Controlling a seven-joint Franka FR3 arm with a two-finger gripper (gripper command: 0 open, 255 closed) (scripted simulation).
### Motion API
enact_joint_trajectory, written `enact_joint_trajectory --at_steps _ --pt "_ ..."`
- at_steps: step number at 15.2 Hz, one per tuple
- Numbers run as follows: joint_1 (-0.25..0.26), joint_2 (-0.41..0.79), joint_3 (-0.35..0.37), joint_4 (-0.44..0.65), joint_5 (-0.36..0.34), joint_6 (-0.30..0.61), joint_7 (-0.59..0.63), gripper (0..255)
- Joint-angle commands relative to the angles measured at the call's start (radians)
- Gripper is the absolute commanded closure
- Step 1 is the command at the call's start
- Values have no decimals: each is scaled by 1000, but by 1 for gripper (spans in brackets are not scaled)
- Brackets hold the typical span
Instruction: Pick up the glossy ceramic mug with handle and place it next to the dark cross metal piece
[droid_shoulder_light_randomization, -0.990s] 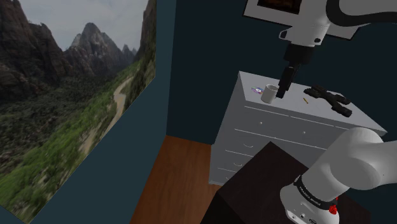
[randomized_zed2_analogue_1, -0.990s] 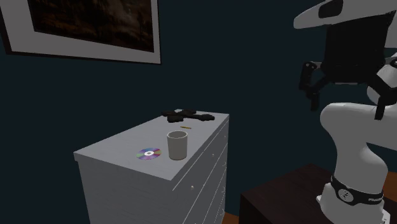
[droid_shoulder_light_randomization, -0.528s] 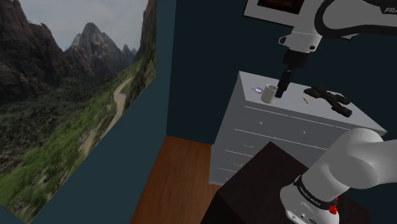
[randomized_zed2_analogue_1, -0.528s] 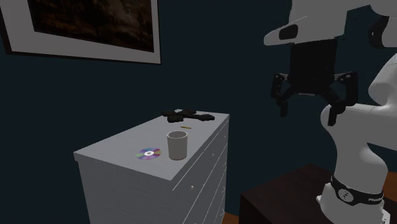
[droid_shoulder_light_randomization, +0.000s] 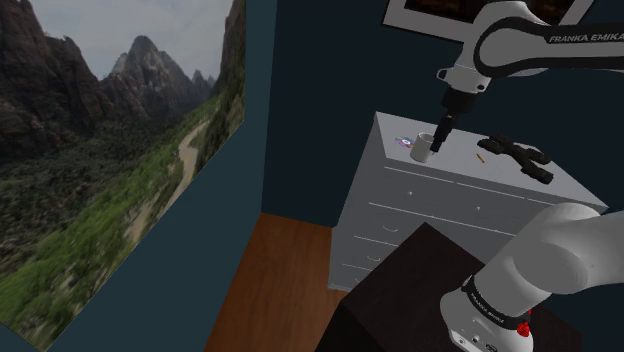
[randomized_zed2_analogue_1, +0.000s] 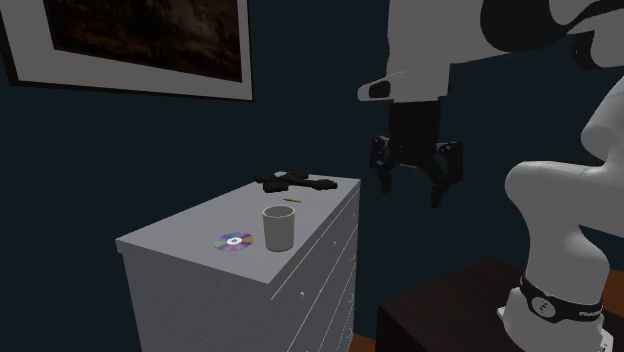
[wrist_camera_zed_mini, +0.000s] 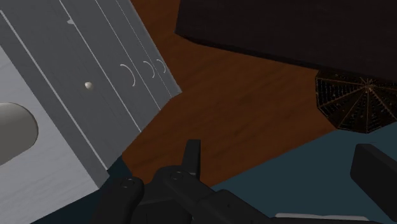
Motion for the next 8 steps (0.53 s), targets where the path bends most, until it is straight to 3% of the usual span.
enact_joint_trajectory --at_steps 1,8 --pt "-12 39 -39 1 -22 54 -43 0" --pt "-35 228 -177 71 -52 226 -196 0"
